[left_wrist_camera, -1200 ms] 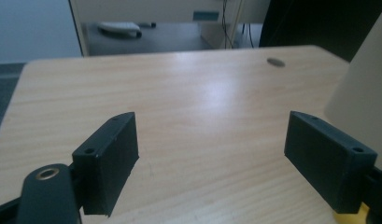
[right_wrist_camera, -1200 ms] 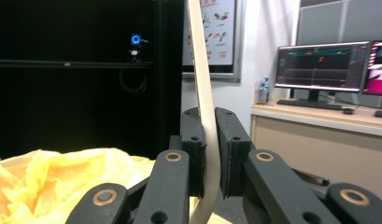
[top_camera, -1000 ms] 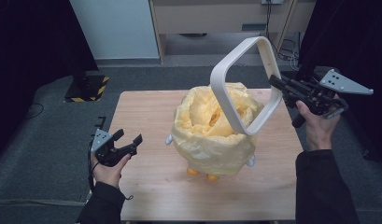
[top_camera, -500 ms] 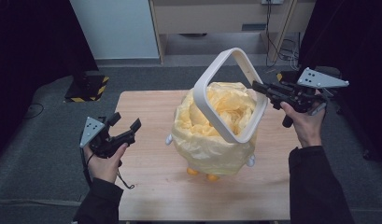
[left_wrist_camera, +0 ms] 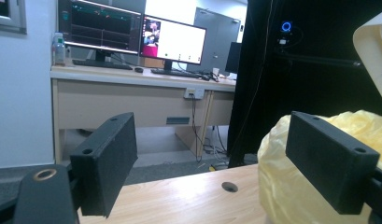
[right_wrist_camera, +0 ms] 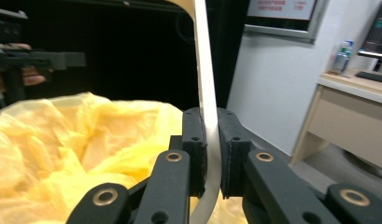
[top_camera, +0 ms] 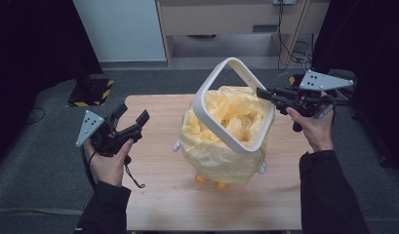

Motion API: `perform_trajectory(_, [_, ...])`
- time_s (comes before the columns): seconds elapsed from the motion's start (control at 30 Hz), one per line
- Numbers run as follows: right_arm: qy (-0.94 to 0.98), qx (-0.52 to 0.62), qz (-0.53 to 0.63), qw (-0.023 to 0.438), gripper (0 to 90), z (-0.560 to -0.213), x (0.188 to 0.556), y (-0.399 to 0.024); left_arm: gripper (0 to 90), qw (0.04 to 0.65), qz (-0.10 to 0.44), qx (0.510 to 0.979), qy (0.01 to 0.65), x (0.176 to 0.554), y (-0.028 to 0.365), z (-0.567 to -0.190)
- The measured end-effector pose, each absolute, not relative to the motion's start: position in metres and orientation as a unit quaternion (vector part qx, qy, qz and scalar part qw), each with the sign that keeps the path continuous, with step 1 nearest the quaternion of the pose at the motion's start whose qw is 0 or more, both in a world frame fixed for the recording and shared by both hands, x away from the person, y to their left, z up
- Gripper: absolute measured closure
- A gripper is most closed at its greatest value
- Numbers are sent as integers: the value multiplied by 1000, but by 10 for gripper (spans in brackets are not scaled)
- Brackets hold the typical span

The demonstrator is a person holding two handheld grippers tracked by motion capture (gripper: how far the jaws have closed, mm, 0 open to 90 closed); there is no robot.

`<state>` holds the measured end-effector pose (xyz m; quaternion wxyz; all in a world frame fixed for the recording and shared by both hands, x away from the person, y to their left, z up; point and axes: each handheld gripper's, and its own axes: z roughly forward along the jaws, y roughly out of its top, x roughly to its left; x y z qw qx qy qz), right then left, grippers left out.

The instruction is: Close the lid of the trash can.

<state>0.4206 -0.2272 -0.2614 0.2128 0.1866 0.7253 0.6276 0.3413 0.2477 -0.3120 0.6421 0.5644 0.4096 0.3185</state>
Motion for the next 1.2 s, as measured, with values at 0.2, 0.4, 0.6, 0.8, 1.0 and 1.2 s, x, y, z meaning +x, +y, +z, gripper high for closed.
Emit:
perform_trajectory(0.2, [735,179,617,218,835,-257,419,-227,157,649,317,561,404,339,243,-305])
perform_trajectory(0.4, [763,157,583,229,833,-256,417,-224,155,652,320,559,400,338,239,-299])
perform_trajectory(0.6, [757,176,587,227,833,-261,419,-222,152,662,329,548,391,337,236,-294])
perform_trajectory(0.8, [763,172,579,230,828,-260,422,-212,149,675,337,539,373,335,231,-288])
perform_trajectory(1.0, [773,169,563,239,825,-264,423,-203,146,685,341,538,353,331,219,-279])
perform_trajectory(1.2, [768,172,566,245,822,-266,423,-199,140,694,337,546,328,328,201,-270])
